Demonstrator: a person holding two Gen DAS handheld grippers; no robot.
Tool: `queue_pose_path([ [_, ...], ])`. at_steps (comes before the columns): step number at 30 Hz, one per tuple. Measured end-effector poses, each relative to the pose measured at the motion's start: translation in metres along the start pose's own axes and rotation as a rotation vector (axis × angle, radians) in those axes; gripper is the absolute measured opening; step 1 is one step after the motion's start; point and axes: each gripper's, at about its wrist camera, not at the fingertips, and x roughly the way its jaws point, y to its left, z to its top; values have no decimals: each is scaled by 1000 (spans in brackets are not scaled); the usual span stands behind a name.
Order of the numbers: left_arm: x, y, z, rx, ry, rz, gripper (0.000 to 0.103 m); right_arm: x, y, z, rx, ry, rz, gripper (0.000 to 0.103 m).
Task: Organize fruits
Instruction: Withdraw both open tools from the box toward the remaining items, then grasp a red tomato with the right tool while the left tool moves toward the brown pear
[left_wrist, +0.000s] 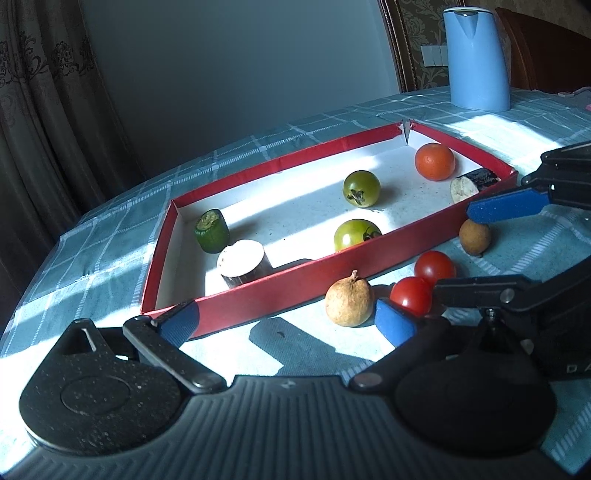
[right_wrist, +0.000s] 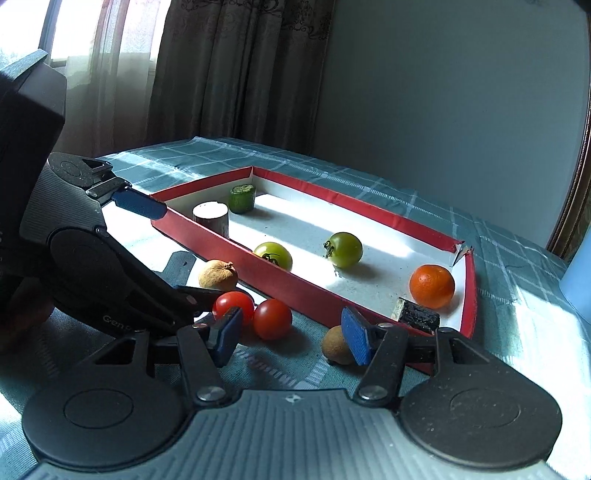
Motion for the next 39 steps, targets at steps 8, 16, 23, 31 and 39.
queue_pose_path([
  [8,-4,-11,1,69,-63,45,80,-1,2,-1,-10,-16,-17,58],
  [16,-12,-1,-2,36,-88,45,56,-11,-23,-1,135,-55,2,58],
  [23,-5,-11,-2,97,-59,17,83,-14,0,-2,32,-58,48,58],
  [31,-12,-3,-3,67,-97,30,53,-9,-16,-2,189,-2,185,58],
  [39,-14,0,-5,64,-93,6,57,11,-34,-4,417,89,290,59],
])
